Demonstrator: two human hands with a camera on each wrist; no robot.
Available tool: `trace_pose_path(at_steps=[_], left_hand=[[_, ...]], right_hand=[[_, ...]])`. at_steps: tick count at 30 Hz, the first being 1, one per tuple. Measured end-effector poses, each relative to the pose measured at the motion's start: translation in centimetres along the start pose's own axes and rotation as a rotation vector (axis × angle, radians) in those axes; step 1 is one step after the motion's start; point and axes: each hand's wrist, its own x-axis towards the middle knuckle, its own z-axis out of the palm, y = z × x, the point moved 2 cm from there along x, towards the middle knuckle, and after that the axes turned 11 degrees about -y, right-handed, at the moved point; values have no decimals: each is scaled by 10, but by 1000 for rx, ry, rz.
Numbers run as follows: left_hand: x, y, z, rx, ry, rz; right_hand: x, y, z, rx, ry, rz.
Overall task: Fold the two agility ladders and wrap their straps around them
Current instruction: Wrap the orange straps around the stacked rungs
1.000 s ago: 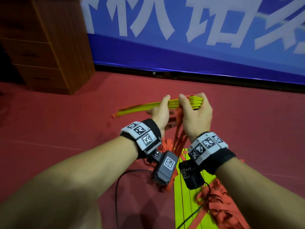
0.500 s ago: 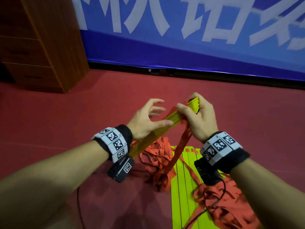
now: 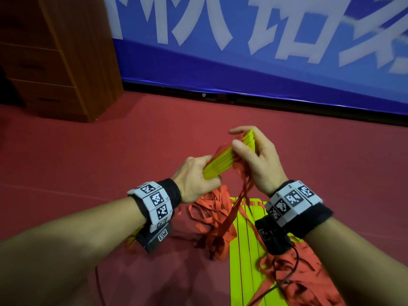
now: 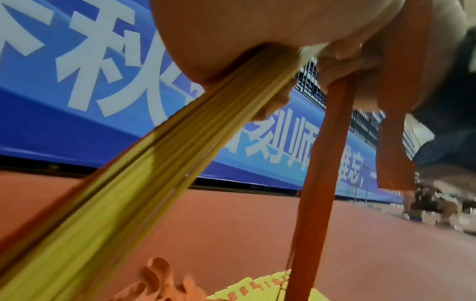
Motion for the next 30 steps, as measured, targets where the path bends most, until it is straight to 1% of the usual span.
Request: trace_pose_path(at_steps=[2, 4, 7, 10, 12, 14, 17, 19, 21, 23, 26, 30], left_hand=[[-3, -5, -6, 55, -18, -34], [-6, -7, -11, 110, -93, -47], [-12, -12, -17, 192, -213, -61], [-13, -23, -26, 194, -260, -103], [-13, -27, -31, 141, -301, -119], [-14, -25, -31, 65, -320, -132], [-13, -18, -27, -105, -301, -151], [-12, -16, -24, -251, -273, -176], [-9, -16, -24, -295, -229, -207], [-8, -16, -24, -231, -188, -201], [-7, -14, -28, -114, -138, -184], [-2, -8, -32, 24, -95, -205]], right_hand=[[3, 10, -9, 54, -20, 114], [2, 20, -22, -30, -76, 224], [-6, 25, -32, -261, -228, 259], [-11, 33, -28, -298, -333, 329], [-11, 39, -27, -321, -357, 344], [-11, 42, -27, -287, -323, 342], [-12, 43, -27, -129, -218, 395], [-12, 43, -23, -83, -210, 440], [-12, 40, -18, -65, -225, 469], [-12, 36, -14, -30, -225, 498], [-13, 34, -9, 119, -190, 580], [-16, 33, -3, 173, -180, 599]])
